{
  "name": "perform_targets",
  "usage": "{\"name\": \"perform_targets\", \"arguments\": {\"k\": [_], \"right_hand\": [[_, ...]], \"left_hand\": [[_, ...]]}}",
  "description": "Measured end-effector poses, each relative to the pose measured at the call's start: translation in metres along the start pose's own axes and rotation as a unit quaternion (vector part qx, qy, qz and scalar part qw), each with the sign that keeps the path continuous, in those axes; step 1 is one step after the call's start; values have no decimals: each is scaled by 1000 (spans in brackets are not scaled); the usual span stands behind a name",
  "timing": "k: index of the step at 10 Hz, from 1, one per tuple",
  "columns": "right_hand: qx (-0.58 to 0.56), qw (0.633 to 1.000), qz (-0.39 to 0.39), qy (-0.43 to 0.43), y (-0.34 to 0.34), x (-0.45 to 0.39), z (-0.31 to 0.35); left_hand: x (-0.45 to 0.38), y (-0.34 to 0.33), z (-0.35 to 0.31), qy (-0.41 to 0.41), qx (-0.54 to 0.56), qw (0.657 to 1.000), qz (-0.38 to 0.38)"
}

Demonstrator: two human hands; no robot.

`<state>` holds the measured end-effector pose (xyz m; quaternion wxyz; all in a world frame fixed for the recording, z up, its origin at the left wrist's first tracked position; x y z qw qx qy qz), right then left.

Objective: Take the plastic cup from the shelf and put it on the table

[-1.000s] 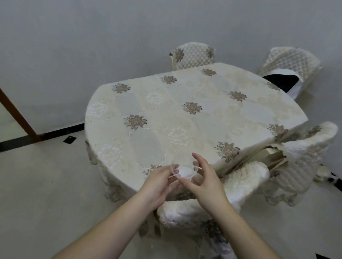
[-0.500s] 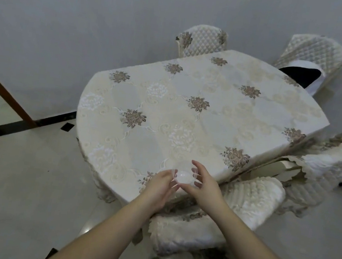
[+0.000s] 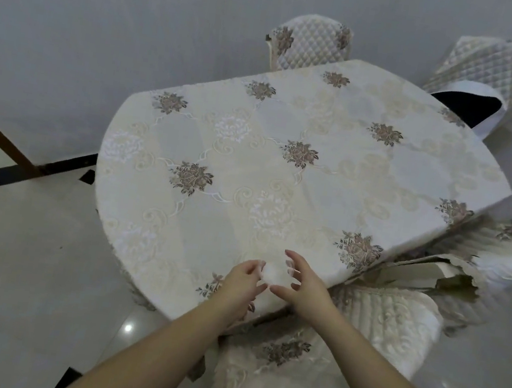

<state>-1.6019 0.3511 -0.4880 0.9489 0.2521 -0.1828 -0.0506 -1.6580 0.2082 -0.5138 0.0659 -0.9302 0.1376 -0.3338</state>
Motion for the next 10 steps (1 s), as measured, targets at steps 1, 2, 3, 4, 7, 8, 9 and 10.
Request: {"name": "perform_targets", "arguments": {"k": [1,2,3,4,7,8,9,10], "right_hand": [[24,1000,3,12,5,-8,-3],[37,999,8,34,9,-16,-4],[32,999,22,38,11,-23,-7],[31,998,39,32,12,-27,-11],[67,995,75,26,13,-38,-22],[84,993,81,15,14,-38,-22],[80,993,86,12,13,-40,-24],[47,996,81,4,16,-40,-24]], "left_hand": [[-9,-4,2,-4,-12,1000,-9],[-13,-8,2,-11,-6,1000,-19],[-15,-12,1,-13,10,999,-36],[-17,-16,3,-15,14,999,-47],[-17,-19,6,3,41,998,-49],[-18,-17,6,9,50,997,-53],[-19,-16,7,9,66,996,-63],[-17,-18,8,11,77,994,-75]]}}
Point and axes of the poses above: each hand's wrist, its own x-axis away from the middle knuckle, its own y-axis out of the back of the hand, z = x × y, the point moved 2 cm from there along -x, towards the middle knuckle, and after that the axes turned 8 degrees about x, right-handed, at the moved point
